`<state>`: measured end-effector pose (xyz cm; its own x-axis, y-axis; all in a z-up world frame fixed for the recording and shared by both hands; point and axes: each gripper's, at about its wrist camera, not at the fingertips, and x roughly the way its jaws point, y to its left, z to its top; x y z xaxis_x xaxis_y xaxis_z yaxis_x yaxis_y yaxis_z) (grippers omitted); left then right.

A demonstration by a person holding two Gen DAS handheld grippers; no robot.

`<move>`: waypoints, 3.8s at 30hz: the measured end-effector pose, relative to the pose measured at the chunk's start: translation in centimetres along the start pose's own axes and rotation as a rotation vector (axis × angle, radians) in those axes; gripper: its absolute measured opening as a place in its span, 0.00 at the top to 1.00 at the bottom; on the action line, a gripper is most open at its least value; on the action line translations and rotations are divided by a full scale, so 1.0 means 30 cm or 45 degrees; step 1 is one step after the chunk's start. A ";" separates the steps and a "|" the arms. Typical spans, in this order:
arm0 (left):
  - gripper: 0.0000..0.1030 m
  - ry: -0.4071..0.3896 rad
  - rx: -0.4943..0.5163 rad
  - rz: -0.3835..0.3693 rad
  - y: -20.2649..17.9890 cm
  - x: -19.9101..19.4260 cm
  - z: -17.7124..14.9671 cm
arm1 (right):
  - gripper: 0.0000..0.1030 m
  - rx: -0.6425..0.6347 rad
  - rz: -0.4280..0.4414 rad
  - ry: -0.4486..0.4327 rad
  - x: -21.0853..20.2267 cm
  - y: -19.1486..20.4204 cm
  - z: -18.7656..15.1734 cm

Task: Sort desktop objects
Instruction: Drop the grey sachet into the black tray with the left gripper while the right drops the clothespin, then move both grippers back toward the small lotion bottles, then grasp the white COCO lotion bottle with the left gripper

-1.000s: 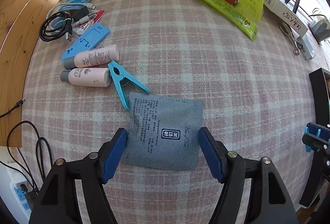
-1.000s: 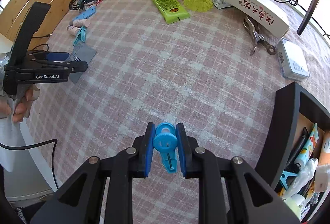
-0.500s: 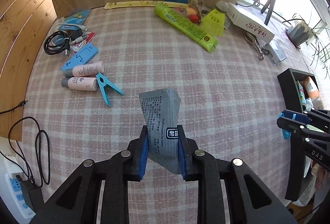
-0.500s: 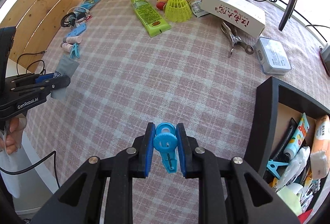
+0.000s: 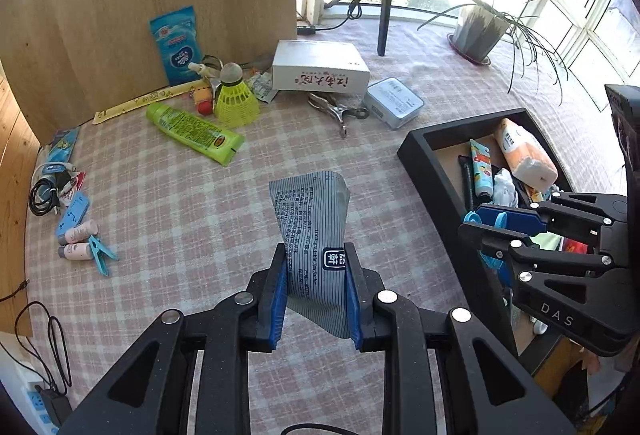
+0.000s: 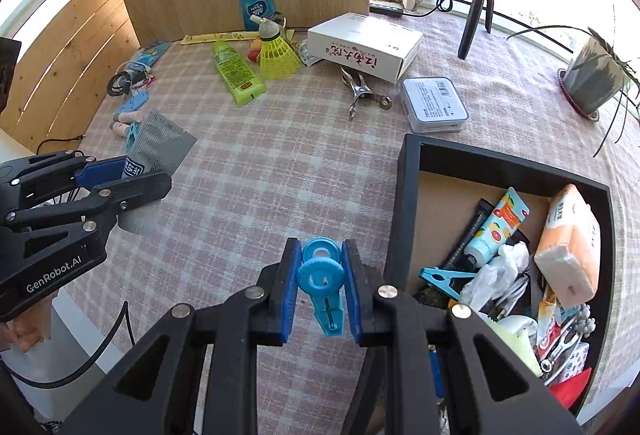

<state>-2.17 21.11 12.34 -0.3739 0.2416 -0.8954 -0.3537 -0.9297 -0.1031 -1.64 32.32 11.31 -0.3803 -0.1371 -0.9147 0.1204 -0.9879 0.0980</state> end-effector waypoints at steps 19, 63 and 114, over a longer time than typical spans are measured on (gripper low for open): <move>0.77 0.043 0.331 -0.221 -0.496 0.170 0.137 | 0.80 0.438 -0.161 -0.049 -0.228 -0.623 -0.274; 0.39 -0.071 -0.083 0.092 0.182 -0.010 0.089 | 0.40 0.197 0.021 -0.149 -0.203 -0.140 0.010; 0.75 -0.026 -1.229 0.127 1.253 0.232 -0.201 | 0.72 -0.579 0.623 0.451 0.710 0.987 0.662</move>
<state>-12.90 -13.82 -0.38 -0.3824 0.1454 -0.9125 0.5329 -0.7720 -0.3464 -24.38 -1.31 2.53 0.1218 -0.4451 -0.8871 0.5953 -0.6825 0.4242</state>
